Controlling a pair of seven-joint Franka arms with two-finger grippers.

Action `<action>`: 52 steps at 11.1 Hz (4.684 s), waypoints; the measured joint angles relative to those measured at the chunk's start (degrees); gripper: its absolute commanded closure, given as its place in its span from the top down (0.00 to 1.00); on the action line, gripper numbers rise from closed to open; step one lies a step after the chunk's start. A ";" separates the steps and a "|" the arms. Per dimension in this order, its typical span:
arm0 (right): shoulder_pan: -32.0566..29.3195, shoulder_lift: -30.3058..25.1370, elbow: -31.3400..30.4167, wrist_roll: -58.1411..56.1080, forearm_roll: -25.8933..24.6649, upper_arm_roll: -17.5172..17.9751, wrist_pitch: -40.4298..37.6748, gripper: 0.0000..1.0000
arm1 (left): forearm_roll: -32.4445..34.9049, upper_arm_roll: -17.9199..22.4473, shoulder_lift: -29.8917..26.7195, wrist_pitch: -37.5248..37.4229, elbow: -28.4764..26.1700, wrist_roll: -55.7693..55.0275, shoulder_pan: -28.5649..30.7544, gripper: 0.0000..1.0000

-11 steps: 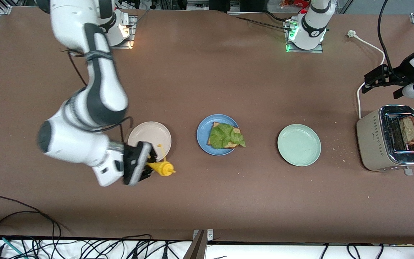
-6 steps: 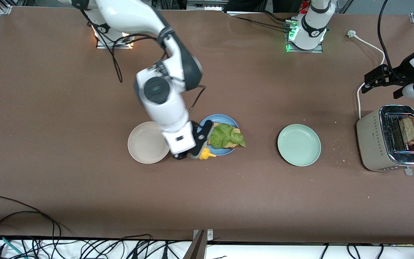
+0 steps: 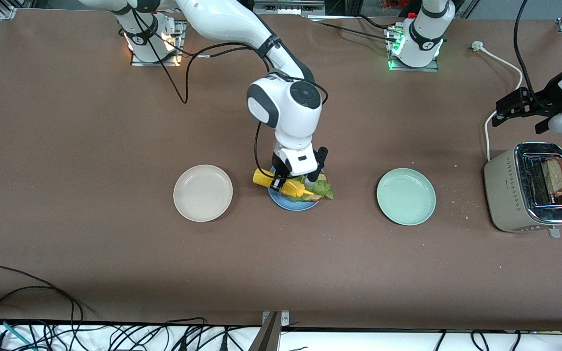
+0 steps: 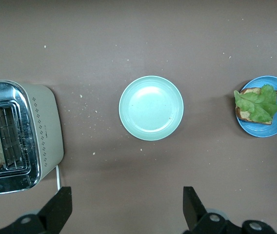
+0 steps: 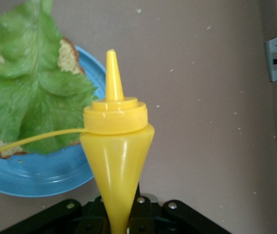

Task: Make sandwich in blue plate with both arms
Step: 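Tilt the mustard bottle nozzle down over the lettuce with the right gripper, then carry the mustard back while the left gripper grasps toaster bread, then lift the bread slice from the toaster and carry it over the blue plate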

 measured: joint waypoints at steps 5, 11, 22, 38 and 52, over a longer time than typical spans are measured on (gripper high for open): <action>3.83 0.38 -4.04 7.27 -7.08 -0.01 -0.04 0.00 | 0.00 0.34 0.00 -0.02 0.01 3.61 2.20 1.00; 7.33 2.23 -5.15 11.08 -16.57 0.01 -7.69 0.00 | 0.01 0.73 2.17 0.17 -0.12 11.26 11.88 1.00; 8.86 0.07 -4.34 11.66 -17.32 -1.60 -11.49 0.00 | 9.35 0.82 20.20 16.63 0.12 18.99 21.74 0.76; -31.93 -31.96 -17.49 -39.28 29.12 -2.56 -22.46 0.00 | 12.86 -1.37 16.71 8.05 4.19 20.34 21.67 0.00; -69.20 -12.81 -29.44 -96.77 60.74 16.13 -30.79 0.00 | -16.60 -21.23 25.05 -3.02 10.73 10.49 7.69 0.00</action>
